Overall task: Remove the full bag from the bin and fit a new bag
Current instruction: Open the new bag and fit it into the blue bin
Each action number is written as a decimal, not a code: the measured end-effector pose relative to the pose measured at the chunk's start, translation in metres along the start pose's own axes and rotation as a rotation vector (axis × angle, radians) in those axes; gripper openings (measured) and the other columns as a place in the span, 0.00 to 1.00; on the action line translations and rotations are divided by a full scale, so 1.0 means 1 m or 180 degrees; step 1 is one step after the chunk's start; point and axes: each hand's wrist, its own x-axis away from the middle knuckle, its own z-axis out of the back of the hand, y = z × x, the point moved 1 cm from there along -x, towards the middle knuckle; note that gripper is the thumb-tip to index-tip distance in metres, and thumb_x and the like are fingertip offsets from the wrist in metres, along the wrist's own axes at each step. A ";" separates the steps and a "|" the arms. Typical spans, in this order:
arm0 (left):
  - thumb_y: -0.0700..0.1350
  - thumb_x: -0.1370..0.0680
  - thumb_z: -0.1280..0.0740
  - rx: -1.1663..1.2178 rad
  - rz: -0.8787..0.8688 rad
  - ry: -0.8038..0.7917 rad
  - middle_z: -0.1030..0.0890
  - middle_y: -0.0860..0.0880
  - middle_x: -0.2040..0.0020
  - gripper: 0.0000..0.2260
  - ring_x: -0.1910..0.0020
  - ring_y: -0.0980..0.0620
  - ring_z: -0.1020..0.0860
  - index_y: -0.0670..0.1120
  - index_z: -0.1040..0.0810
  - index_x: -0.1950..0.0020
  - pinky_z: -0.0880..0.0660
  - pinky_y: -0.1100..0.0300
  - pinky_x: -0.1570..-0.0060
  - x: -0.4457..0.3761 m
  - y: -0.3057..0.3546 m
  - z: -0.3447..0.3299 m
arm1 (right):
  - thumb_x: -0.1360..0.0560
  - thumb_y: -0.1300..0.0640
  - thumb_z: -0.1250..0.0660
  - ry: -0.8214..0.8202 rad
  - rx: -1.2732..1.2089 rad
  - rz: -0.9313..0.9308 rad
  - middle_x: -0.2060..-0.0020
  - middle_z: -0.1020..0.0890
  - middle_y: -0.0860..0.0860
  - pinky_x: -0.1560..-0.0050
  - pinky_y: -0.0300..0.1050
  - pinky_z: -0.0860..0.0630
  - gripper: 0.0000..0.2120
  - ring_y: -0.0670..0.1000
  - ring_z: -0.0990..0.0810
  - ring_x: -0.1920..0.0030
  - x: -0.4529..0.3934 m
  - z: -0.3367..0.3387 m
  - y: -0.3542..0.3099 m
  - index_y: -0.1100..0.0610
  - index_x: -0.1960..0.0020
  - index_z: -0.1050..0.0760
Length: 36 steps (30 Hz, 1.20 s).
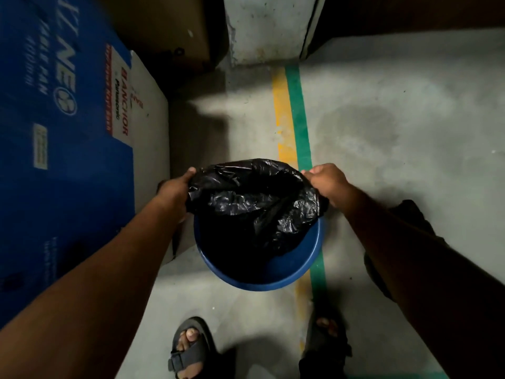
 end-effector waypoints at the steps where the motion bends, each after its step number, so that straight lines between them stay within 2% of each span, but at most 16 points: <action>1: 0.49 0.25 0.28 -0.0211 -0.0122 0.0108 0.17 0.40 0.58 0.11 0.78 0.50 0.19 0.42 0.22 0.53 0.22 0.59 0.77 0.000 -0.004 0.004 | 0.25 0.49 0.31 -0.0031 0.0262 0.0052 0.65 0.20 0.54 0.57 0.40 0.27 0.16 0.53 0.23 0.64 0.005 0.003 0.003 0.55 0.67 0.27; 4: 0.53 0.29 0.24 -0.0624 -0.0222 0.0191 0.16 0.40 0.52 0.15 0.62 0.45 0.17 0.42 0.20 0.57 0.18 0.52 0.54 0.002 -0.021 0.019 | 0.25 0.45 0.31 -0.0315 0.0155 -0.0180 0.70 0.22 0.56 0.61 0.44 0.26 0.20 0.54 0.23 0.68 0.020 0.017 0.010 0.57 0.67 0.27; 6: 0.62 0.34 0.24 -0.0785 -0.0080 0.0210 0.15 0.41 0.51 0.23 0.54 0.41 0.16 0.44 0.18 0.53 0.20 0.46 0.47 0.006 -0.034 0.031 | 0.28 0.39 0.31 -0.0695 -0.0108 -0.0510 0.65 0.17 0.59 0.60 0.45 0.20 0.23 0.55 0.18 0.66 0.032 0.029 0.016 0.60 0.61 0.22; 8: 0.68 0.35 0.28 -0.0893 -0.0011 0.0183 0.15 0.43 0.52 0.28 0.54 0.43 0.17 0.45 0.18 0.49 0.20 0.49 0.52 0.013 -0.046 0.042 | 0.32 0.33 0.31 -0.1149 -0.0206 -0.0842 0.62 0.16 0.56 0.57 0.46 0.18 0.28 0.54 0.16 0.63 0.044 0.042 0.023 0.59 0.55 0.20; 12: 0.66 0.29 0.31 -0.0455 0.0247 -0.0371 0.19 0.51 0.62 0.19 0.64 0.54 0.23 0.50 0.19 0.55 0.28 0.62 0.72 0.036 -0.071 0.056 | 0.40 0.39 0.21 -0.1558 -0.0932 -0.1428 0.71 0.22 0.48 0.69 0.37 0.27 0.22 0.45 0.23 0.72 0.064 0.052 0.040 0.53 0.60 0.25; 13: 0.61 0.26 0.31 -0.0255 0.0333 -0.0489 0.20 0.52 0.65 0.14 0.67 0.56 0.24 0.50 0.19 0.56 0.29 0.64 0.75 0.039 -0.078 0.059 | 0.42 0.41 0.21 -0.1624 -0.0976 -0.1521 0.70 0.23 0.47 0.69 0.36 0.29 0.21 0.44 0.25 0.73 0.072 0.053 0.042 0.52 0.60 0.26; 15: 0.48 0.22 0.33 0.0293 0.0529 -0.0690 0.21 0.51 0.68 0.07 0.74 0.58 0.26 0.48 0.21 0.58 0.30 0.67 0.78 0.047 -0.091 0.062 | 0.37 0.44 0.23 -0.1638 -0.1216 -0.1710 0.64 0.21 0.47 0.64 0.40 0.25 0.17 0.45 0.23 0.66 0.083 0.054 0.048 0.51 0.56 0.25; 17: 0.38 0.21 0.38 0.0740 0.0691 -0.0729 0.21 0.48 0.67 0.08 0.75 0.57 0.25 0.45 0.23 0.58 0.29 0.68 0.77 0.055 -0.100 0.063 | 0.31 0.47 0.26 -0.1601 -0.1651 -0.1822 0.55 0.17 0.48 0.53 0.48 0.23 0.12 0.49 0.20 0.55 0.093 0.054 0.056 0.51 0.52 0.24; 18: 0.35 0.21 0.40 0.0895 0.0735 -0.0677 0.19 0.47 0.68 0.09 0.74 0.56 0.25 0.44 0.24 0.58 0.29 0.68 0.76 0.060 -0.105 0.063 | 0.28 0.49 0.29 -0.1619 -0.1816 -0.1807 0.54 0.17 0.50 0.51 0.49 0.23 0.09 0.50 0.20 0.54 0.097 0.054 0.060 0.51 0.51 0.23; 20: 0.33 0.21 0.42 0.0952 0.0702 -0.0484 0.19 0.46 0.66 0.10 0.68 0.53 0.25 0.45 0.25 0.57 0.29 0.68 0.76 0.067 -0.111 0.064 | 0.23 0.54 0.35 -0.1638 -0.2172 -0.1771 0.64 0.18 0.51 0.60 0.42 0.22 0.04 0.47 0.21 0.64 0.105 0.051 0.068 0.53 0.54 0.25; 22: 0.32 0.23 0.39 0.0547 0.0486 -0.0373 0.20 0.45 0.60 0.09 0.62 0.52 0.25 0.45 0.24 0.55 0.27 0.65 0.72 0.073 -0.115 0.064 | 0.20 0.60 0.40 -0.1681 -0.2386 -0.1678 0.75 0.23 0.47 0.74 0.33 0.28 0.08 0.42 0.28 0.76 0.108 0.048 0.079 0.54 0.57 0.27; 25: 0.33 0.26 0.30 -0.0649 0.0071 -0.0105 0.18 0.44 0.55 0.08 0.56 0.49 0.21 0.44 0.20 0.50 0.25 0.59 0.60 0.077 -0.126 0.069 | 0.24 0.72 0.43 -0.1922 -0.1837 -0.1469 0.73 0.25 0.49 0.74 0.32 0.32 0.12 0.41 0.32 0.76 0.112 0.047 0.091 0.57 0.53 0.28; 28: 0.31 0.26 0.31 -0.1135 0.0041 0.0238 0.20 0.41 0.56 0.11 0.59 0.47 0.22 0.41 0.21 0.46 0.23 0.56 0.60 0.077 -0.135 0.074 | 0.28 0.74 0.39 -0.1722 -0.0963 -0.1417 0.65 0.25 0.56 0.69 0.38 0.27 0.13 0.47 0.28 0.69 0.114 0.045 0.095 0.59 0.50 0.28; 32: 0.32 0.21 0.37 -0.0938 0.0336 0.0298 0.22 0.41 0.59 0.08 0.62 0.48 0.23 0.40 0.23 0.46 0.22 0.58 0.68 0.089 -0.150 0.069 | 0.25 0.68 0.39 -0.1394 -0.0793 -0.1672 0.55 0.22 0.57 0.61 0.50 0.19 0.07 0.54 0.21 0.58 0.124 0.035 0.088 0.59 0.51 0.28; 34: 0.32 0.21 0.37 -0.0616 0.0512 0.0206 0.22 0.41 0.61 0.06 0.63 0.48 0.23 0.40 0.22 0.50 0.22 0.61 0.73 0.096 -0.154 0.063 | 0.24 0.66 0.39 -0.1400 -0.0663 -0.1695 0.58 0.22 0.55 0.62 0.47 0.21 0.05 0.52 0.22 0.62 0.130 0.028 0.087 0.56 0.52 0.28; 36: 0.33 0.23 0.34 -0.0416 0.0697 -0.0184 0.22 0.42 0.62 0.04 0.65 0.49 0.24 0.40 0.21 0.53 0.23 0.65 0.73 0.103 -0.160 0.060 | 0.24 0.64 0.38 -0.1423 -0.0297 -0.1596 0.64 0.23 0.52 0.66 0.41 0.25 0.06 0.48 0.26 0.67 0.134 0.020 0.091 0.55 0.56 0.30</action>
